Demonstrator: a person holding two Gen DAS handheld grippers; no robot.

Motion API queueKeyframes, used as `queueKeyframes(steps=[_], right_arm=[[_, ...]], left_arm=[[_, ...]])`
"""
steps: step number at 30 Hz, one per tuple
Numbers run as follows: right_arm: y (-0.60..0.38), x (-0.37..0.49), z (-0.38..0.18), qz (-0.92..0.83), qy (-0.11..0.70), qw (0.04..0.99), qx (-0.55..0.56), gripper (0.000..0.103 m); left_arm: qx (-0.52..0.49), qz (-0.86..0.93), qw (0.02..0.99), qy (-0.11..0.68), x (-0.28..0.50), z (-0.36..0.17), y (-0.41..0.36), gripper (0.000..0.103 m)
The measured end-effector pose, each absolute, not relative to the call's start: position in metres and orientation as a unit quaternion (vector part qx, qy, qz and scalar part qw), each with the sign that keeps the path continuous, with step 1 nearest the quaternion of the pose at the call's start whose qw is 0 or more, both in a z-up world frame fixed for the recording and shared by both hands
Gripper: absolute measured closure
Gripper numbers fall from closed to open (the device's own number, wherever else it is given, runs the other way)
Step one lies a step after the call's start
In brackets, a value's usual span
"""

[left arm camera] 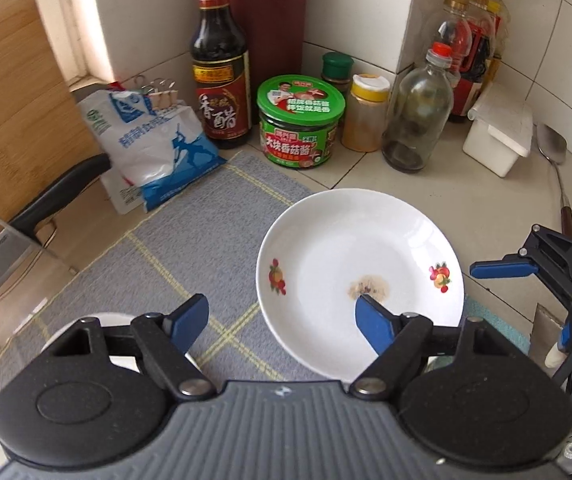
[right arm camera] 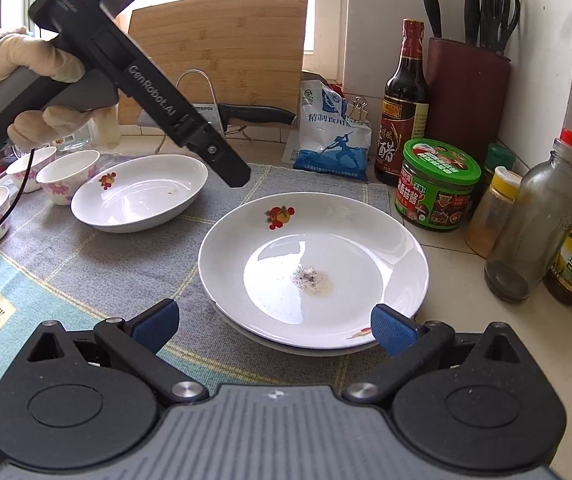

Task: Organize plates and bowls
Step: 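Open the left tool and withdraw from the stacked plates, then move the left tool back toward the remaining plate and bowls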

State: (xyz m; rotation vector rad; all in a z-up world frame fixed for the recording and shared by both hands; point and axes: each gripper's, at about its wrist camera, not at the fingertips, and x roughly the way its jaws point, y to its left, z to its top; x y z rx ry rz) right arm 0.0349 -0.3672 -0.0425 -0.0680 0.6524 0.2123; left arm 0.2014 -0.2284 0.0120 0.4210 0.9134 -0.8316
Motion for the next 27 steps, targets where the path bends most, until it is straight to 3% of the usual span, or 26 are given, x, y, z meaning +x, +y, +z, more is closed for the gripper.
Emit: queueKeyframes(steps=[11, 27], right_arm=[[-0.328, 0.051, -0.033, 0.154, 0.295, 0.942, -0.050, 0.000], [-0.259, 0.074, -0.023, 0.126, 0.318, 0.937, -0.068, 0.000]], left_arm=[[0.147, -0.276, 0.857, 0.410, 0.149, 0.005, -0.143, 0.017], [0.125, -0.210, 0.868, 0.433, 0.143, -0.070, -0.073, 0.017]])
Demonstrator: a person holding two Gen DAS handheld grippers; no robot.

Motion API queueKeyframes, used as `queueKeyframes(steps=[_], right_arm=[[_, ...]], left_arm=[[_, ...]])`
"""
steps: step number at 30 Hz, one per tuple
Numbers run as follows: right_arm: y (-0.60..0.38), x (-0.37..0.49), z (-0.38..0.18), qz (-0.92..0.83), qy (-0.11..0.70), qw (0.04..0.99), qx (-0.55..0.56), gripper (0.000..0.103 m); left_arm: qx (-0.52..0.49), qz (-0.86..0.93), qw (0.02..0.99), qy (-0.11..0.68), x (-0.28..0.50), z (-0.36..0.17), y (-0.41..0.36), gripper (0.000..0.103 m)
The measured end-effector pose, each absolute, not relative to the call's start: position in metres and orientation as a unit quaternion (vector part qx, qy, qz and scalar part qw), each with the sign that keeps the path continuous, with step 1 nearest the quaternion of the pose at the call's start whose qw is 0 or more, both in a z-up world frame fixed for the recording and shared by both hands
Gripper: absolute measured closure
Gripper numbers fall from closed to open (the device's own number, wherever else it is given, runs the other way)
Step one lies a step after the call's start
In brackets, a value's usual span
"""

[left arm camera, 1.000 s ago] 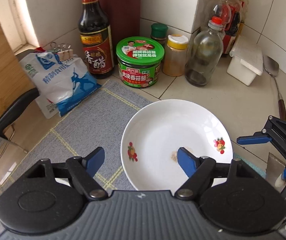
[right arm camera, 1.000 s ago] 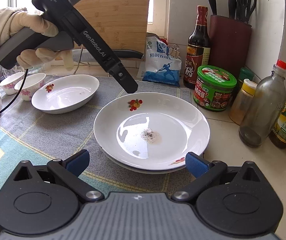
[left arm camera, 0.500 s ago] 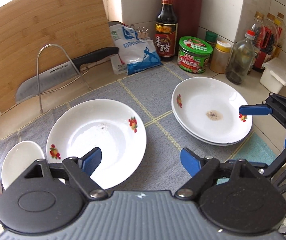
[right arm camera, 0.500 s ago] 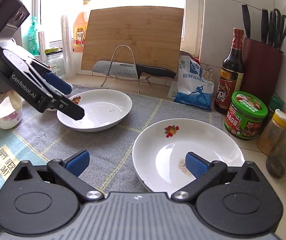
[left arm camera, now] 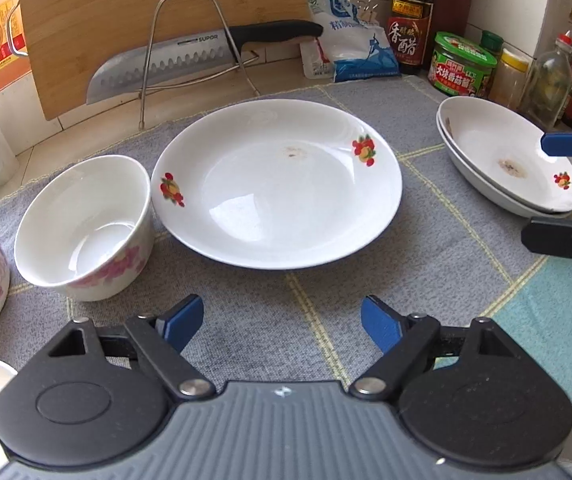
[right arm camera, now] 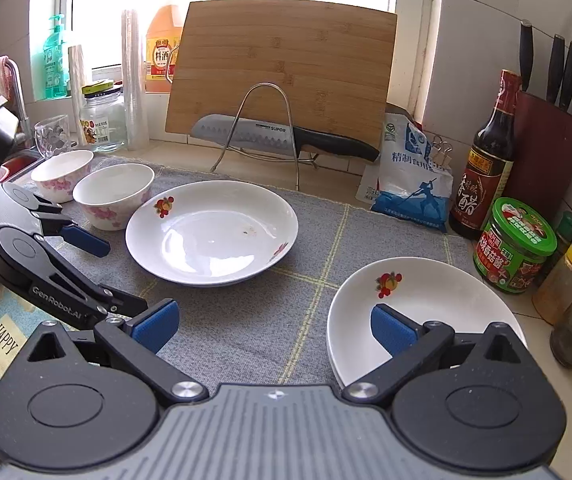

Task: Organize plates and bowls
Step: 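Move the left tool back toward the remaining plate and bowls, then grasp the rim of the white flower plate with the right tool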

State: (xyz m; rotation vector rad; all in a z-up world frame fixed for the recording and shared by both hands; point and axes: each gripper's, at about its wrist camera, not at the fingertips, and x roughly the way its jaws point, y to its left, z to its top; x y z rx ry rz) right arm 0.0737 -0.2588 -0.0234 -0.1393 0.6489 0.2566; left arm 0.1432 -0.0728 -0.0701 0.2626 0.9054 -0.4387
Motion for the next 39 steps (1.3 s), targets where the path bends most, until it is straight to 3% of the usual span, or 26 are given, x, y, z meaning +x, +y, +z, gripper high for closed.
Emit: queueKeyframes(steps=[5, 12, 27, 39], right_arm=[[-0.247, 0.085, -0.024, 0.136, 0.330, 0.931, -0.081, 0.000], [-0.244, 0.104, -0.027, 0.161, 0.337, 0.924, -0.083, 0.000], [-0.239, 0.180, -0.027, 0.260, 0.347, 0.894, -0.114, 0.000], [-0.227, 0.265, -0.043, 0.349, 0.406, 0.835, -0.128, 0.000]], left_arm=[[0.114, -0.205, 0.875, 0.424, 0.144, -0.081, -0.071, 0.016], [0.100, -0.190, 0.884, 0.414, 0.147, -0.088, -0.077, 0.000], [0.078, -0.163, 0.904, 0.388, 0.151, -0.090, -0.081, 0.000], [0.074, -0.163, 0.915, 0.363, 0.146, -0.093, -0.080, 0.000]])
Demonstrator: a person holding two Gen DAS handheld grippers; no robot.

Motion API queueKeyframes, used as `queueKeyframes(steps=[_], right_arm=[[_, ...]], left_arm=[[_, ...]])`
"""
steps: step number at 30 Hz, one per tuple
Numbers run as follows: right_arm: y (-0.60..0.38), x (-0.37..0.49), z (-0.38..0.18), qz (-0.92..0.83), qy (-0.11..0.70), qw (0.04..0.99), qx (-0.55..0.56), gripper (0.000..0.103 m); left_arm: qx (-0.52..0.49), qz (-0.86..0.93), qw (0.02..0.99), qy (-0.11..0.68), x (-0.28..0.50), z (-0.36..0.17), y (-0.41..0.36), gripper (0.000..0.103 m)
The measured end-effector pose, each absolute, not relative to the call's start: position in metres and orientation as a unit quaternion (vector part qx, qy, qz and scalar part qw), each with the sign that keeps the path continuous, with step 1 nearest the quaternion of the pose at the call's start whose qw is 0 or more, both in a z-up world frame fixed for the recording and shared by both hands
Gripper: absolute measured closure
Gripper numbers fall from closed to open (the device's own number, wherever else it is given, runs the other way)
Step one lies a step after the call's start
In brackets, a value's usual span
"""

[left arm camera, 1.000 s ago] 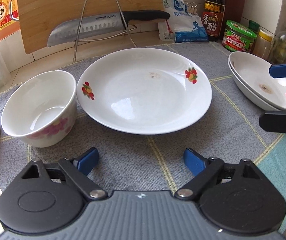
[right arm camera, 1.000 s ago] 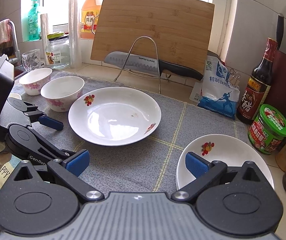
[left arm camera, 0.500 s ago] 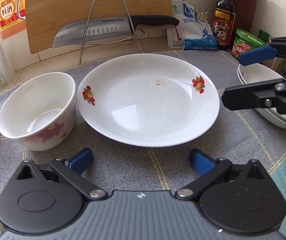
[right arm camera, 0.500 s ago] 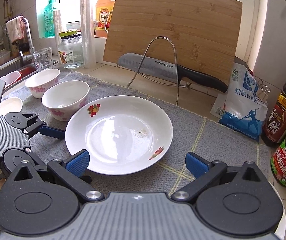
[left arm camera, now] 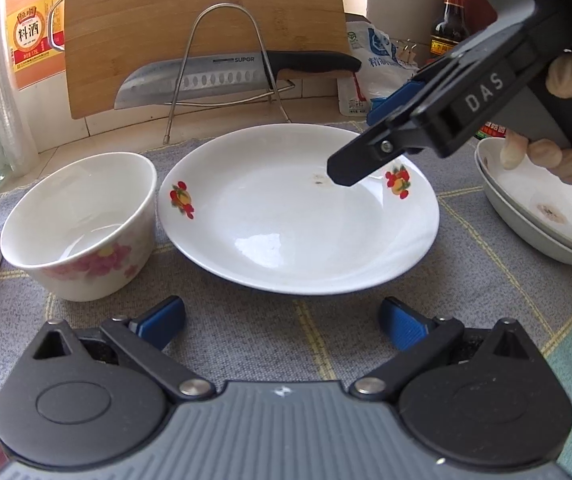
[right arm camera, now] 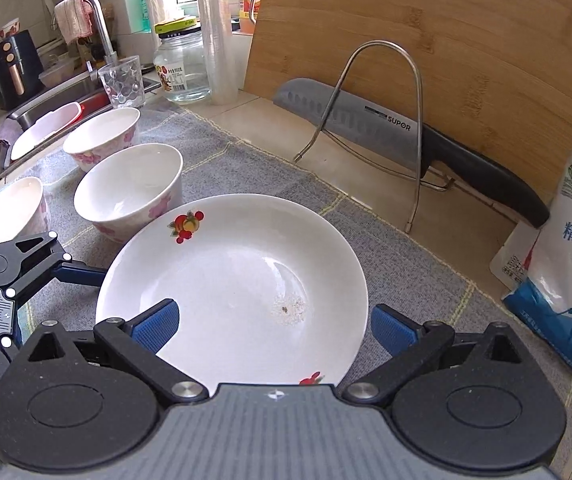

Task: Organize plates and bowls
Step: 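Grasp the rim of the white flower plate with the right tool, then lift and carry the plate with the right tool toward the plate stack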

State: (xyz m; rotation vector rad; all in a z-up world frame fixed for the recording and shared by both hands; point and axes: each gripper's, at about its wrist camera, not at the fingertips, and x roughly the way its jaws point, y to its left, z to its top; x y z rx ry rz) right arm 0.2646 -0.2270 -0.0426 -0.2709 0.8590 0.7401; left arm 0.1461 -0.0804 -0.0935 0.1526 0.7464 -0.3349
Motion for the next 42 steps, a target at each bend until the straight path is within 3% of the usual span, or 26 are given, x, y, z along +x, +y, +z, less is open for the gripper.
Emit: queueKeyframes(steps=[42], right_arm=[[-0.207, 0.349, -0.068, 0.451, 0.514, 0.727, -0.068, 0.000]], left_arm=[[0.110, -0.160, 0.916, 0.351, 0.149, -0.091, -0.102, 0.001]])
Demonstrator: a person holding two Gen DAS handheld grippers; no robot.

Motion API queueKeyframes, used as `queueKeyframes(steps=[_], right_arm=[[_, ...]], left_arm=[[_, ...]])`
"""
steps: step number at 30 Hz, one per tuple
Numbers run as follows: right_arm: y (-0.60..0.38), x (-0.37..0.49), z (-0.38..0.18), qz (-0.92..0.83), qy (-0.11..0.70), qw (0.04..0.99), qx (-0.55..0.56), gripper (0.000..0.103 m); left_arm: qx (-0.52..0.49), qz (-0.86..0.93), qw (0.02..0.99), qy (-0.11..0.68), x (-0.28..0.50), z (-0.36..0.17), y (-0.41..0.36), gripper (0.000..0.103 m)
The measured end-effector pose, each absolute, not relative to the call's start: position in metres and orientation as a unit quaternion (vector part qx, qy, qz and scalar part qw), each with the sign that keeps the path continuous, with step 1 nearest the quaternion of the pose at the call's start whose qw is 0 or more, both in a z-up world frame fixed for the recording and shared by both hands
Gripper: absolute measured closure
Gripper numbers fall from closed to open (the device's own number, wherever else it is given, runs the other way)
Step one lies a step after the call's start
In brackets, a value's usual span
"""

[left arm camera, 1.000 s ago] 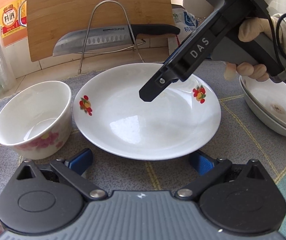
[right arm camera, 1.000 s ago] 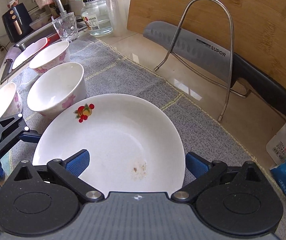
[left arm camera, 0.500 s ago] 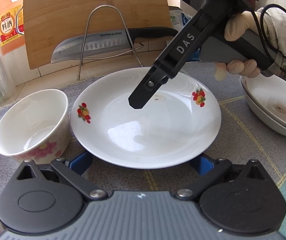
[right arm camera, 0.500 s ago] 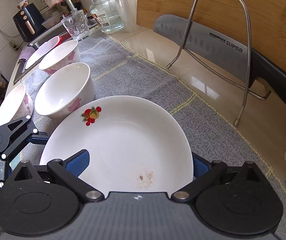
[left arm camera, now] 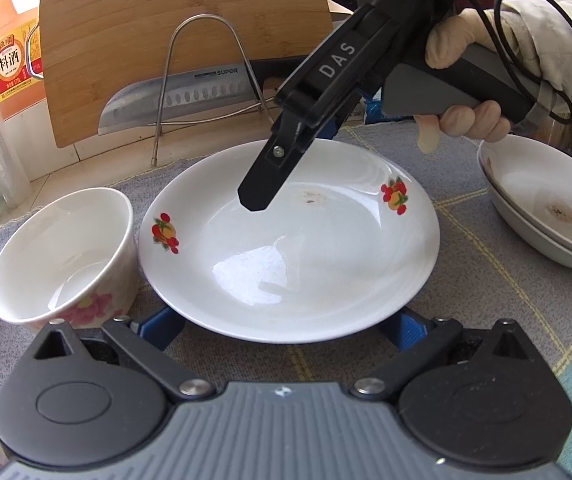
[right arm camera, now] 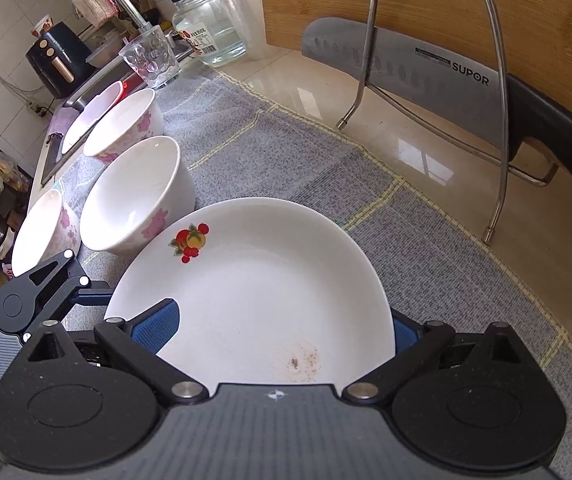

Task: Organize plates and bowls
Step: 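Lift and carry the plate with the right tool toward the plate stack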

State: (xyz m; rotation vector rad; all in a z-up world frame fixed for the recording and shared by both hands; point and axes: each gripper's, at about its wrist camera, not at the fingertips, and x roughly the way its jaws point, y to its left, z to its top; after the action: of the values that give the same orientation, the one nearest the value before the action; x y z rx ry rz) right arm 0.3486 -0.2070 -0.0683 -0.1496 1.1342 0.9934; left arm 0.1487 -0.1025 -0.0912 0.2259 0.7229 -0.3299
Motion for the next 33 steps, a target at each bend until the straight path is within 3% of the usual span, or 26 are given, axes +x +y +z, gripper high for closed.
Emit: queueKeyframes(steps=[33], right_arm=[[-0.219, 0.317, -0.055, 0.427, 0.520, 0.739, -0.038, 0.000]], left_arm=[[0.135, -0.189, 0.905, 0.358, 0.130, -0.072, -0.105, 0.002]])
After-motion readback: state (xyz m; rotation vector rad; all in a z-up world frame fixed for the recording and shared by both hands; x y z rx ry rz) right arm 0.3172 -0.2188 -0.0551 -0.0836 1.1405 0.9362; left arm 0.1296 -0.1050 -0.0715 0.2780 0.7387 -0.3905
